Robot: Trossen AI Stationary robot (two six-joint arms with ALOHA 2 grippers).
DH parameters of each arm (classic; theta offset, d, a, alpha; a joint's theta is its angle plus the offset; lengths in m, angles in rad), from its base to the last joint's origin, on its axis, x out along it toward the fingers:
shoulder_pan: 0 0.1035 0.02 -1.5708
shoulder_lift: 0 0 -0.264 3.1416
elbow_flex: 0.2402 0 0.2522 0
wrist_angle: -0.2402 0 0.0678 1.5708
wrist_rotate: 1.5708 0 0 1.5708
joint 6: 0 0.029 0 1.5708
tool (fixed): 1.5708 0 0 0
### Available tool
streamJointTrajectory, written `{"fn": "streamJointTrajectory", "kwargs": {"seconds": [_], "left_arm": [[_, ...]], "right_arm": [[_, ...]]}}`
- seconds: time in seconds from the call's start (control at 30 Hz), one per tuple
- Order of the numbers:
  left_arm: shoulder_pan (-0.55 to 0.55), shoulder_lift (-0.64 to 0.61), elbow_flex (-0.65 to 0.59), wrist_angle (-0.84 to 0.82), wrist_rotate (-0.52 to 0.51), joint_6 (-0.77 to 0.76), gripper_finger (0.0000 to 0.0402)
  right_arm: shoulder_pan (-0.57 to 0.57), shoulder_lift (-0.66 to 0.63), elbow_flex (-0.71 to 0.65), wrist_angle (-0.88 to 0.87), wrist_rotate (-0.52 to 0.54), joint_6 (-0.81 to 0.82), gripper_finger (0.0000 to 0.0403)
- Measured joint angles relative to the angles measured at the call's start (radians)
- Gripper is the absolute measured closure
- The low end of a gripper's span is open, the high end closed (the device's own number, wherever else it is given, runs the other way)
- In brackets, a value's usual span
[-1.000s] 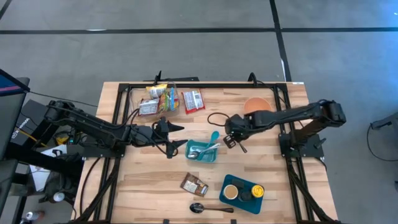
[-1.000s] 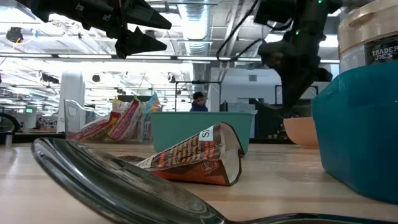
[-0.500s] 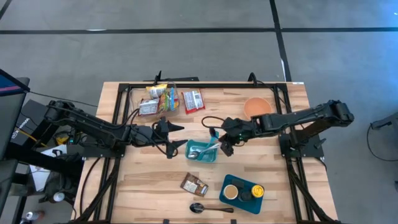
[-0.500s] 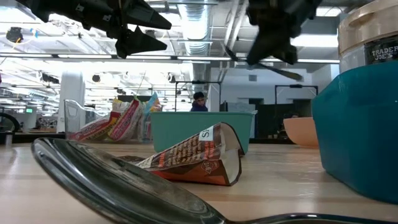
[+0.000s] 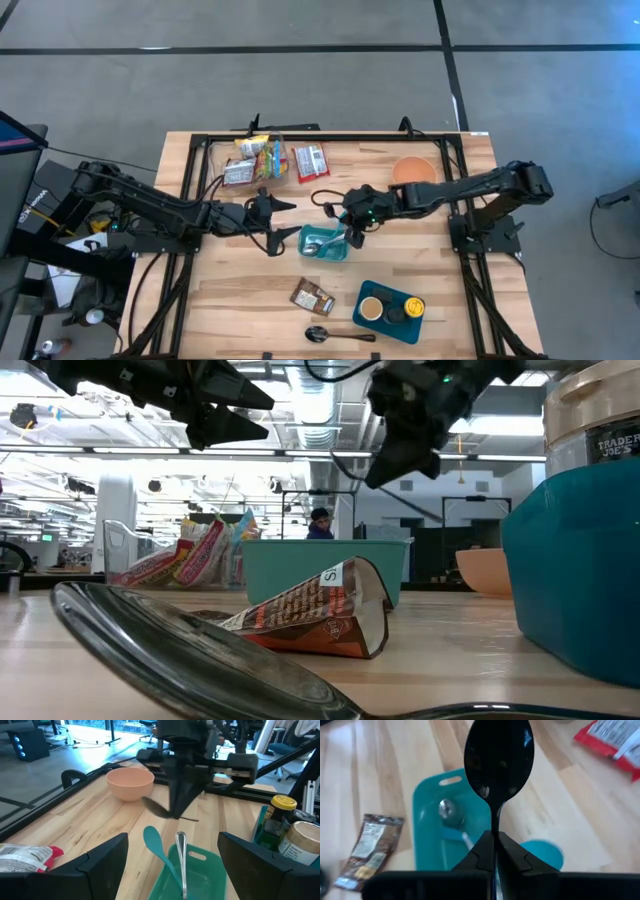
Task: Pick & Place Food Item
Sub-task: Put the top black tablespoon into the green bin
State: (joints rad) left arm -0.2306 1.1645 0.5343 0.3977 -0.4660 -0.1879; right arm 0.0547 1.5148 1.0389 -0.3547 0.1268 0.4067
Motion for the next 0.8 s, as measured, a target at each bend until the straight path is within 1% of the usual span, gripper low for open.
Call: {"fn": "streamJointTrajectory", "kwargs": {"seconds": [0.27, 0.33, 0.47, 0.53, 0.67, 0.8], "left_arm": [[-0.001, 0.000, 0.000, -0.006, 0.002, 0.031, 0.0101], [-0.005, 0.000, 0.000, -0.021, 0.022, 0.041, 0.0101], [-0.016, 0.000, 0.000, -0.023, 0.086, 0.074, 0.0101], [-0.019, 0.000, 0.000, -0.023, 0.104, 0.083, 0.0101], [-0.019, 0.000, 0.000, -0.023, 0.106, 0.084, 0.0101], [-0.019, 0.000, 0.000, -0.023, 0.105, 0.084, 0.0101]], "right_arm": [[-0.022, 0.085, 0.088, -0.011, -0.066, -0.120, 0.0401], [-0.023, 0.117, 0.109, -0.022, -0.083, -0.140, 0.0401], [-0.024, 0.184, 0.172, -0.074, -0.098, -0.192, 0.0401], [-0.022, 0.214, 0.217, -0.126, -0.100, -0.223, 0.0401], [-0.016, 0.272, 0.316, -0.213, -0.101, -0.266, 0.0401], [-0.016, 0.326, 0.382, -0.281, -0.101, -0.312, 0.0401]]}}
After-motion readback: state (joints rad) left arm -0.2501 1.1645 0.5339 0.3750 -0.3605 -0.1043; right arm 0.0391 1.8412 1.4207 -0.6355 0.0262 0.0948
